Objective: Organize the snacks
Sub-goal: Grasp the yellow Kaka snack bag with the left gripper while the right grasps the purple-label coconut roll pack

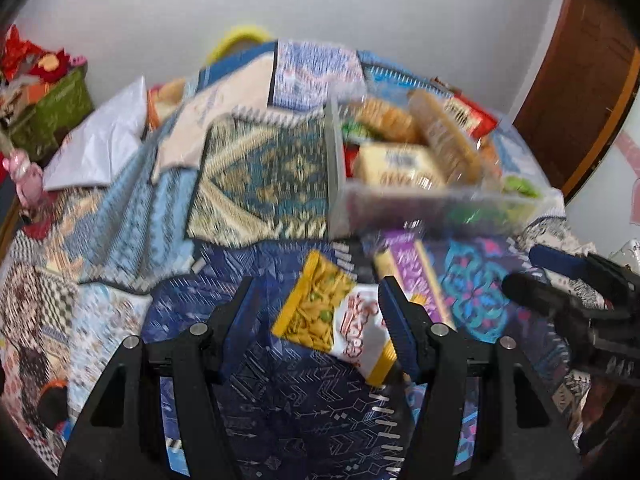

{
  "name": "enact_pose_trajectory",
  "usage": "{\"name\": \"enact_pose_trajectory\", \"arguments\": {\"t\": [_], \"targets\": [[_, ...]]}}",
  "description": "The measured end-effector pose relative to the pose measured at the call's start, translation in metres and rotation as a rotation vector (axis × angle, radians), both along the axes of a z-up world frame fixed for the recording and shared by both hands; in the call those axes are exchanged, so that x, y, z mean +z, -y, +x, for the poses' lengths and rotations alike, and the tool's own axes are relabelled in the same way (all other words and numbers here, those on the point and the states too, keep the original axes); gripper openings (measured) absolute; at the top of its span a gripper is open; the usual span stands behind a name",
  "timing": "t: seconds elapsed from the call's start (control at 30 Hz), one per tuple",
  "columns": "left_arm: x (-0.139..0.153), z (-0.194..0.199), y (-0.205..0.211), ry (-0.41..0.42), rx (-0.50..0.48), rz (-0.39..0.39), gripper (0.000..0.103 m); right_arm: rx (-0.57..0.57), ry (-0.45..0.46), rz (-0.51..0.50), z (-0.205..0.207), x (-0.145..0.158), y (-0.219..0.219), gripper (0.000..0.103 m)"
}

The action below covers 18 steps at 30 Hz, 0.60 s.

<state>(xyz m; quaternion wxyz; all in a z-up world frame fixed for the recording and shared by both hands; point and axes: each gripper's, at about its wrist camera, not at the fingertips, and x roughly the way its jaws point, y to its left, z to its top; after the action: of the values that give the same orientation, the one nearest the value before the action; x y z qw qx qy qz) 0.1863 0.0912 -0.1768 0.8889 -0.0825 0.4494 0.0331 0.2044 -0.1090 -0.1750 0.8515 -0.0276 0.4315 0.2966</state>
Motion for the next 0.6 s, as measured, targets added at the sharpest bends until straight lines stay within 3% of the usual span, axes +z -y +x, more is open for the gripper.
{"name": "enact_pose_trajectory", "arguments": {"t": [0.27,0.47,0.6], "targets": [[-0.028,0.019,0.001,-0.024,0.050,-0.093,0.061,0.029,-0.047,-0.045,-0.004,-0.019,-0.010,0.067],[-0.032,0.006,-0.002,-0.039,0.034,-0.010,0.061,0.032,-0.052,-0.048,-0.003,-0.020,-0.012,0.067],[-0.032,-0.013,-0.017,-0.038,0.043,-0.018,0.061,0.045,-0.061,-0.048,-0.004,-0.024,-0.023,0.067]]}}
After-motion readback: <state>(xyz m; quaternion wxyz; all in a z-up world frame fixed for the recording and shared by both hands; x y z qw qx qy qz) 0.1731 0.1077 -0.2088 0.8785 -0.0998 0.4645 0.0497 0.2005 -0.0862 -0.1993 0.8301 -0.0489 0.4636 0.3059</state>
